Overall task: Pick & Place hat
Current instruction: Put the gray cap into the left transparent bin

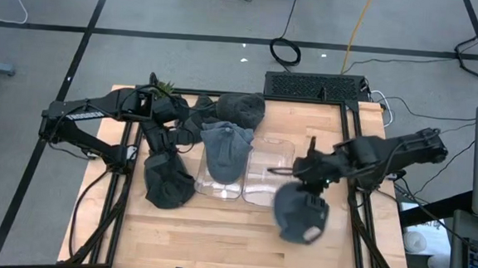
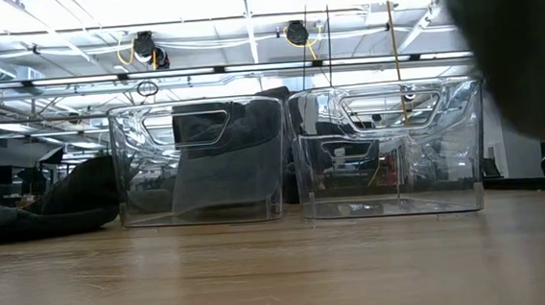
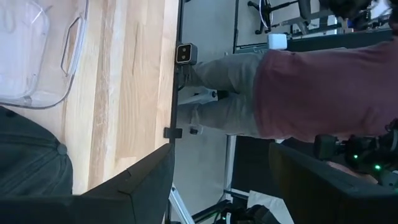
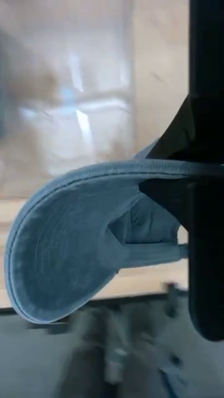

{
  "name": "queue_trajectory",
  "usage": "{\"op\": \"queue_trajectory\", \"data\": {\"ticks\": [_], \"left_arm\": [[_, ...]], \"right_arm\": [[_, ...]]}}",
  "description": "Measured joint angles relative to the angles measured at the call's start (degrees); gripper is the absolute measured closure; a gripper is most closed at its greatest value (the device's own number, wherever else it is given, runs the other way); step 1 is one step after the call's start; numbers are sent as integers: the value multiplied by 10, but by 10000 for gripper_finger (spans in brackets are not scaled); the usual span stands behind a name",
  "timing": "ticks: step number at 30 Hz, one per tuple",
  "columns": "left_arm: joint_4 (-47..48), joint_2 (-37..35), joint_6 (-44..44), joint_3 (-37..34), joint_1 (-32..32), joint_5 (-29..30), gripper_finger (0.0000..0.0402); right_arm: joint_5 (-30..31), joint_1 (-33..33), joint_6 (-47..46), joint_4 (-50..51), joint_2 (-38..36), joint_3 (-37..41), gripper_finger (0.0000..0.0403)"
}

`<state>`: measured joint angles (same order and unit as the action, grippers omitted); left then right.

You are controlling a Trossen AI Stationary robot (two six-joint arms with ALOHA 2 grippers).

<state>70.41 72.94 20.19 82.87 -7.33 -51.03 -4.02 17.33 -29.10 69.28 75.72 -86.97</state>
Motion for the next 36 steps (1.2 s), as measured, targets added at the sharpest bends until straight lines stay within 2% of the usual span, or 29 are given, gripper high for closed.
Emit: {"op": "queue_trajectory", "data": {"ticks": [7,13,22,30,33,36], "left_arm": [[0,0,28,0,0,-4,131],[0,0,35,0,0,-40,131],[0,0,77,0,0,-37,131],[-2,0,147,0,-16,25,131],[-4,0,147,0,-27,71,131],[-15,0,147,0,-42,126,131]], "right_arm": [[106,-2,58,-18,5,-87,402],[200,-3,117,-18,4,-142,402],[316,-6,248,-18,4,-192,403],[472,-5,435,-19,13,-193,403],[525,-6,523,-47,16,-183,403],[545,-6,618,-100,16,-165,403]]}}
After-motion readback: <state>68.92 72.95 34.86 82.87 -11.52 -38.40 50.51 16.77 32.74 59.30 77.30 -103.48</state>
